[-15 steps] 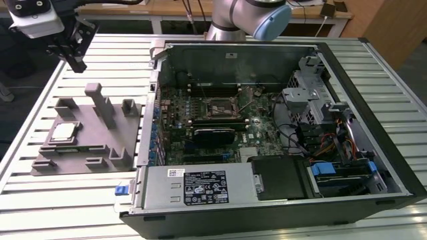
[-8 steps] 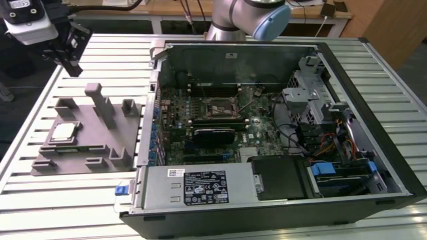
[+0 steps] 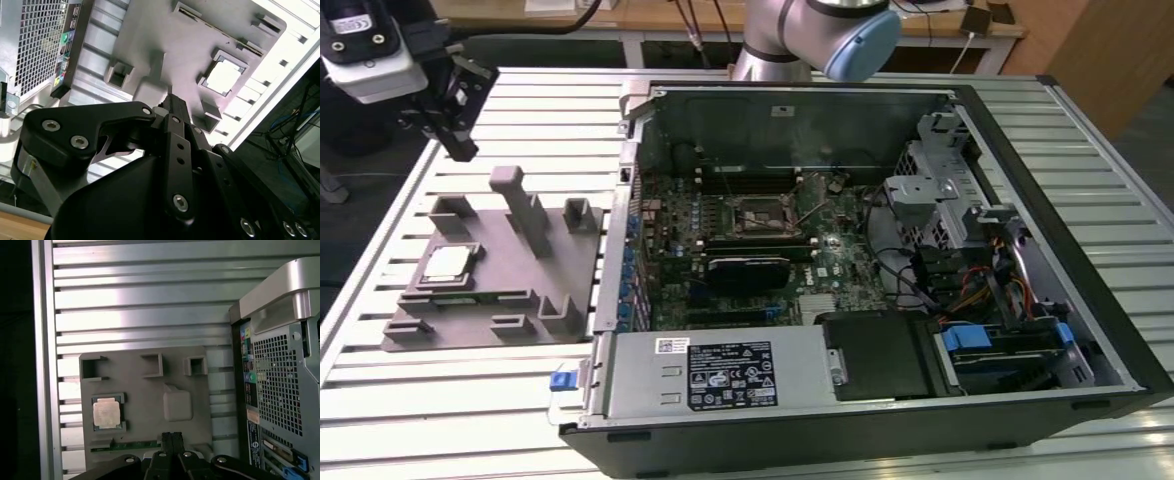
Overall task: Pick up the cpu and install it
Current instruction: 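Reach for the cpu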
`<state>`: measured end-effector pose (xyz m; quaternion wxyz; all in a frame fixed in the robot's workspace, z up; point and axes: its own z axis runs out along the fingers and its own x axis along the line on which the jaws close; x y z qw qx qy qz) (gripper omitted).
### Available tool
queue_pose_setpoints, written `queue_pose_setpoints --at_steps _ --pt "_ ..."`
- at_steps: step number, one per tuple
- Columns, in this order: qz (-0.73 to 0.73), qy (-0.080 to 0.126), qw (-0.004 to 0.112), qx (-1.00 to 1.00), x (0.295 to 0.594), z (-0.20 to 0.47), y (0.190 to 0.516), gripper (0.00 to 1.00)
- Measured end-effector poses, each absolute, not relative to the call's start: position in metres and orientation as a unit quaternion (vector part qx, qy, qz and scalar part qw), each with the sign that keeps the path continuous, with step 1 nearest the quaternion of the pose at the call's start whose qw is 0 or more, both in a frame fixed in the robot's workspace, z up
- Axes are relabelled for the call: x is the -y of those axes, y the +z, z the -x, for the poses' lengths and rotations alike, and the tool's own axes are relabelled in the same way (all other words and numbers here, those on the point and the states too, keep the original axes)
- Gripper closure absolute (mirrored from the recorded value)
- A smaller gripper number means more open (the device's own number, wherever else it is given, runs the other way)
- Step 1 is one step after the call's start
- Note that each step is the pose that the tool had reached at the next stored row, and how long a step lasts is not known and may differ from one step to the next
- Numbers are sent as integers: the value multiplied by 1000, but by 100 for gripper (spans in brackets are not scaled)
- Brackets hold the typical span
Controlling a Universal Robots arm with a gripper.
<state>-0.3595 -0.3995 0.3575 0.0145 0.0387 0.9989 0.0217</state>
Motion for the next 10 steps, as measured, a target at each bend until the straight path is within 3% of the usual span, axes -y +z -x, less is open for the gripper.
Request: queue_pose_setpoints --at_steps 10 --pt "-39 22 14 -999 400 374 344 89"
